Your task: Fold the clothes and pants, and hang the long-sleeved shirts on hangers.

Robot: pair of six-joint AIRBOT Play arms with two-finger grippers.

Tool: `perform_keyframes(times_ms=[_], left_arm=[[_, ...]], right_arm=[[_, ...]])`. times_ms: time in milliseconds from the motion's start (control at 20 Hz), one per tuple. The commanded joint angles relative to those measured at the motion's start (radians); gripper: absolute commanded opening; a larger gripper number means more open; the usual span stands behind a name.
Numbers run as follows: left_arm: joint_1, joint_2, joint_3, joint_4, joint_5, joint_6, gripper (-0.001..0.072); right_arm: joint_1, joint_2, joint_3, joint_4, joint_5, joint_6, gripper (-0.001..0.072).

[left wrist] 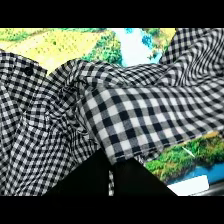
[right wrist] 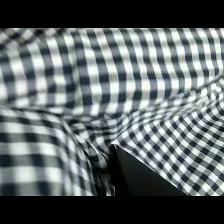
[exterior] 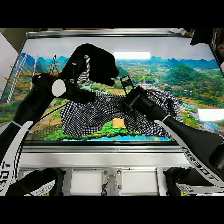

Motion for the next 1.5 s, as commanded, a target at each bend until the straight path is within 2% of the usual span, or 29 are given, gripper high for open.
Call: perform_keyframes(times_ms=[0, 100, 150, 300, 500, 700, 850, 950, 1050, 1100, 1200, 1300, 1400, 1450], left_arm=[[0.001, 0.061, 0.0, 0.002, -0.096, 0.039, 0.0011], [0.001, 0.106, 0.001, 0.002, -0.133, 0.078, 0.0011], [0.001, 0.13, 0.002, 0.001, -0.134, 0.081, 0.0011], [-0.001, 0.204, 0.091, -0.01, -0.144, 0.081, 0.0011], [-0.069, 0.247, 0.406, -0.062, -0.203, 0.089, 0.0011], [-0.242, 0.246, 0.69, -0.06, -0.292, 0.089, 0.0011], [-0.358, 0.247, 0.802, -0.051, -0.36, 0.076, 0.001], [-0.383, 0.247, 0.776, 0.029, -0.381, 0.069, 0.0011], [-0.335, 0.236, 0.657, 0.13, -0.428, 0.058, 0.0011], [-0.27, 0.211, 0.587, 0.117, -0.441, 0.056, 0.0011], [-0.12, 0.137, 0.454, -0.026, -0.449, 0.073, 0.0011], [0.02, 0.053, 0.334, -0.246, -0.439, 0.132, 0.0011], [0.113, -0.016, 0.237, -0.379, -0.417, 0.161, 0.001], [0.129, -0.03, 0.196, -0.385, -0.405, 0.162, 0.001]], right_arm=[[-0.015, 0.001, 0.0, -0.033, 0.04, -0.07, 0.0208], [-0.024, 0.039, 0.001, -0.039, 0.077, -0.15, 0.019], [-0.031, 0.069, 0.003, -0.038, 0.089, -0.192, 0.0], [-0.064, 0.199, 0.079, -0.035, 0.182, -0.328, 0.0011], [-0.108, 0.356, 0.377, -0.026, 0.386, -0.459, 0.0009], [-0.119, 0.455, 0.623, 0.016, 0.537, -0.459, 0.0009], [-0.119, 0.51, 0.641, 0.039, 0.636, -0.429, 0.0008], [-0.119, 0.518, 0.626, 0.095, 0.652, -0.421, 0.0009], [-0.119, 0.492, 0.594, 0.146, 0.652, -0.422, 0.0008], [-0.119, 0.468, 0.564, 0.145, 0.651, -0.441, 0.0009], [-0.136, 0.406, 0.497, 0.149, 0.642, -0.513, 0.0006], [-0.19, 0.36, 0.412, 0.192, 0.567, -0.52, 0.0006], [-0.279, 0.356, 0.312, 0.333, 0.488, -0.519, 0.0006], [-0.337, 0.361, 0.255, 0.425, 0.482, -0.519, 0.0007]])
